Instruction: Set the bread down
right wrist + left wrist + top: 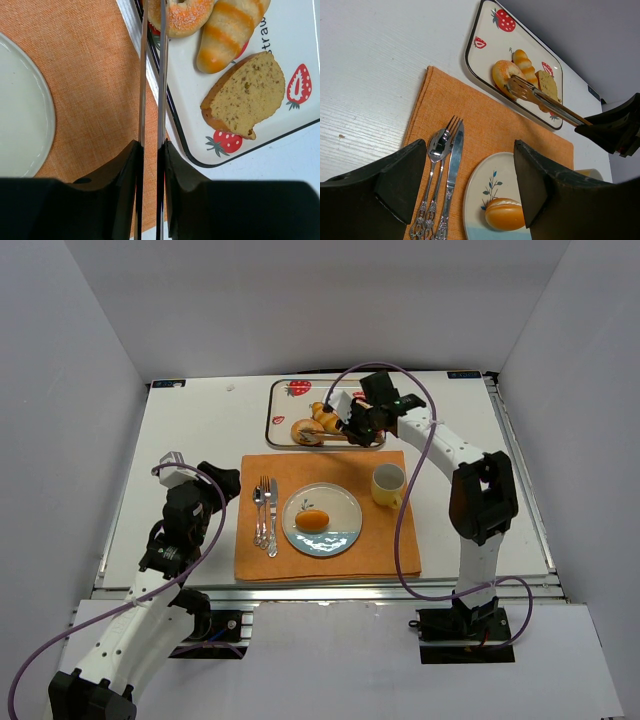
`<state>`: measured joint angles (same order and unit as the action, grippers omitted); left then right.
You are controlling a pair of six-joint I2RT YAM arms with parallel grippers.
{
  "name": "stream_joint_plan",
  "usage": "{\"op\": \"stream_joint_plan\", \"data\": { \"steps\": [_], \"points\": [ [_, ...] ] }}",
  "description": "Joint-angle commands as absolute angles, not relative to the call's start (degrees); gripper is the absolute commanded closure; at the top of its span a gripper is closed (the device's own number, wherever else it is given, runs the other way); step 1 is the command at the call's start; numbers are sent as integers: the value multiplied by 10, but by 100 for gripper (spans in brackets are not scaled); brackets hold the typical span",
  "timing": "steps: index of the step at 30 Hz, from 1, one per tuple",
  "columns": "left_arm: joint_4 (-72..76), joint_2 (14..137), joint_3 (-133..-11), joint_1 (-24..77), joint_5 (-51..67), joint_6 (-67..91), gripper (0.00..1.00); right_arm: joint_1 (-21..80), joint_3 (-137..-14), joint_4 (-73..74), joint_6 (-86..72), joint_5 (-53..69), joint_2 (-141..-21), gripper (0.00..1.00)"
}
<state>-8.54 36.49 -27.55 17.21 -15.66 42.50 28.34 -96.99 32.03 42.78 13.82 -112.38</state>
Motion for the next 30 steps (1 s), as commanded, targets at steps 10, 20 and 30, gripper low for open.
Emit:
{"op": "stream_joint_plan", "data": {
  "steps": [10,20,30],
  "points": [
    [-82,357,-280,170,-160,423,20,264,-854,310,422,326,-908,100],
    [-78,353,-272,171,-158,422,20,264,-629,409,406,423,-688,100],
    [-69,367,-272,170,-147,420,21,265,-564,392,394,360,-642,96]
  ]
}}
